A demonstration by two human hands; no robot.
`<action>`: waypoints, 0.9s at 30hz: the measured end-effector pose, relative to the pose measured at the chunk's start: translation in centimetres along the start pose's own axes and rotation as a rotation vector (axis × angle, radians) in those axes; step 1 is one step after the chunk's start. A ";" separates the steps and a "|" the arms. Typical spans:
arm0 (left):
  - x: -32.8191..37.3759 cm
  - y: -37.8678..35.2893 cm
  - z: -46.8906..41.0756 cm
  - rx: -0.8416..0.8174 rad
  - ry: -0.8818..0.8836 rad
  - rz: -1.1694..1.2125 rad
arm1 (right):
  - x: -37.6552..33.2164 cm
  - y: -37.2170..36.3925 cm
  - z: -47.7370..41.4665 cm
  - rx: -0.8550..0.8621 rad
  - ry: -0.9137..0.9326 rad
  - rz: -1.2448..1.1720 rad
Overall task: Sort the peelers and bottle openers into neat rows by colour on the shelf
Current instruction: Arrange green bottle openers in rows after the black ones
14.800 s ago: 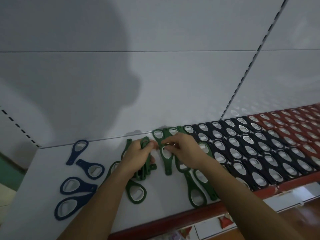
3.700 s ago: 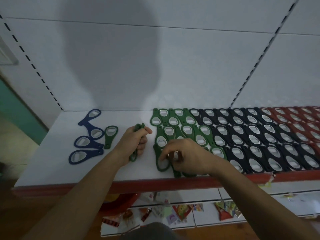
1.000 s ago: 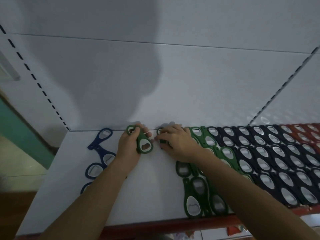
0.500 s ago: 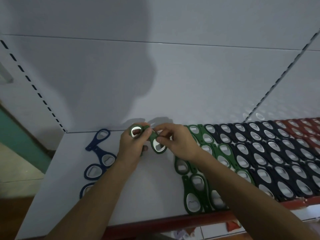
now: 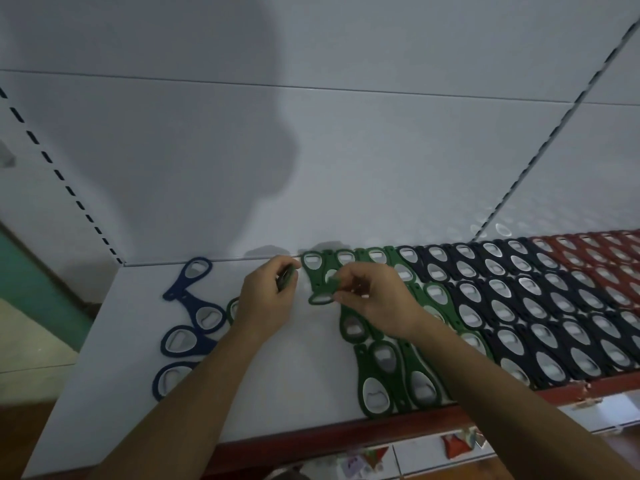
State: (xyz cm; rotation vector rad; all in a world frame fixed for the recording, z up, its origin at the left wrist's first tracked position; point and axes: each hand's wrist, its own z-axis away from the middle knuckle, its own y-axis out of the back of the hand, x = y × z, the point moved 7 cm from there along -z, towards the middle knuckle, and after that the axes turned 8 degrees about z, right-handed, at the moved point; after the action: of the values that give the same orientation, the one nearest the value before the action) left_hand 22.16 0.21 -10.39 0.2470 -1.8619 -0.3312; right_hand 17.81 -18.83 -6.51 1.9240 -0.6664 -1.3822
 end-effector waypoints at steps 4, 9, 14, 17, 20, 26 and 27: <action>0.0 -0.8 0.2 -0.092 -0.061 -0.047 | -1.2 -1.9 1.9 -0.118 0.204 0.275; -0.2 -1.2 0.1 -0.159 -0.084 -0.022 | -1.5 -2.5 2.9 -0.071 0.219 0.312; -0.4 -1.6 0.0 -0.205 -0.146 -0.104 | -1.7 -4.6 3.0 -0.170 0.239 0.385; -0.4 -1.5 0.1 -0.212 -0.161 -0.113 | -1.7 -4.9 2.7 -0.104 0.183 0.365; -0.4 -1.1 0.1 -0.174 -0.142 -0.069 | -1.8 -5.2 2.6 -0.027 0.151 0.351; 0.0 -1.0 0.2 -0.152 -0.098 -0.070 | -1.5 -4.8 2.7 0.082 0.061 0.391; 0.3 -1.0 0.3 -0.167 -0.080 -0.026 | -1.3 -4.7 2.8 0.090 0.051 0.379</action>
State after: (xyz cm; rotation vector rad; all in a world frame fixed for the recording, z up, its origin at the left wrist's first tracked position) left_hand 21.80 -0.76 -10.56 0.1459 -1.8983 -0.5182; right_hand 14.87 -15.45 -9.88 1.7784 -1.0225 -1.0778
